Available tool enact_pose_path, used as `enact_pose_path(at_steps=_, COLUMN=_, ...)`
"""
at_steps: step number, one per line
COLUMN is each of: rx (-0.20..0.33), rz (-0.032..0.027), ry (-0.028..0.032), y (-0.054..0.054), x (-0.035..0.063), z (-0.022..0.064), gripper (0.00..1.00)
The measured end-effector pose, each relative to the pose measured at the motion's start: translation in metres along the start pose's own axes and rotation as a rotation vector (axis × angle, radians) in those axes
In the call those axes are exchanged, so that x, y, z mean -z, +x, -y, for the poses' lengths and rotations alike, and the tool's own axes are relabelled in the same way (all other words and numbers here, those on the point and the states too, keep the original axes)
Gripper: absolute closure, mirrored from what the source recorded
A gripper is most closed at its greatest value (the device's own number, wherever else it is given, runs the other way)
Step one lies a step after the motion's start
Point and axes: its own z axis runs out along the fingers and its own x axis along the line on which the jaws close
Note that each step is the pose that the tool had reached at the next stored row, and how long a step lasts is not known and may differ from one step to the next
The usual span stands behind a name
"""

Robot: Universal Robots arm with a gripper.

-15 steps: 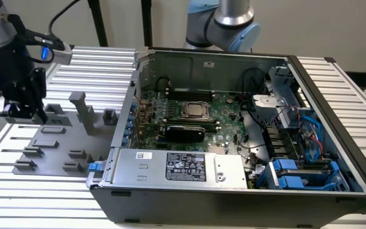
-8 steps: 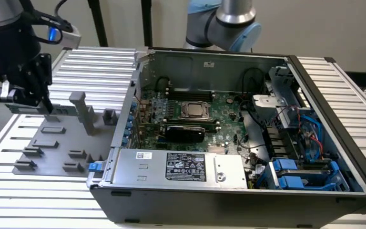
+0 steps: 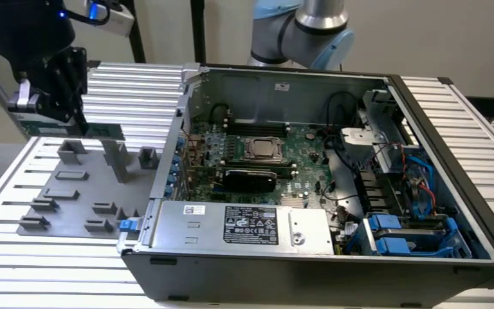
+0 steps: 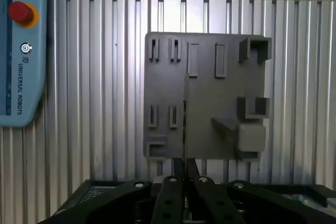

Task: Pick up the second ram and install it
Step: 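Pick up the second ram and move it above second insertion slot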

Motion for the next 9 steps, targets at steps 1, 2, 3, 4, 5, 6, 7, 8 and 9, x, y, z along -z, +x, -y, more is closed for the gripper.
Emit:
enact_pose_path(at_steps=1, rx=0.000, rz=0.0002, ry=0.0002, y=0.000, x=0.0044, z=0.0042, gripper=1.00)
enact_pose_path(at_steps=2, rx=0.000, rz=0.0002, ry=0.0001, y=0.000, x=0.0094, z=0.0088, gripper=1.00)
enact_pose_path(at_steps=3, rx=0.000, rz=0.0002, ry=0.0000, y=0.000, x=0.0139, z=0.0132, gripper=1.00)
enact_pose_path(at_steps=4, rx=0.000, rz=0.0004, ry=0.0001, y=0.000, x=0.0183, z=0.0177, gripper=1.00)
enact_pose_path(at_steps=5, rx=0.000, rz=0.0005, ry=0.0001, y=0.000, x=0.0220, z=0.0219, gripper=1.00)
enact_pose_path(at_steps=6, rx=0.000, rz=0.0006, ry=0.0000, y=0.000, x=0.0257, z=0.0266, gripper=1.00)
enact_pose_path(at_steps=7, rx=0.000, rz=0.0012, ry=0.0001, y=-0.001, x=0.0287, z=0.0311, gripper=1.00)
enact_pose_path(at_steps=8, rx=0.000, rz=0.0019, ry=0.0002, y=-0.001, x=0.0312, z=0.0355, gripper=1.00)
enact_pose_path(at_steps=9, rx=0.000, rz=0.0027, ry=0.0000, y=-0.001, x=0.0330, z=0.0400, gripper=1.00)
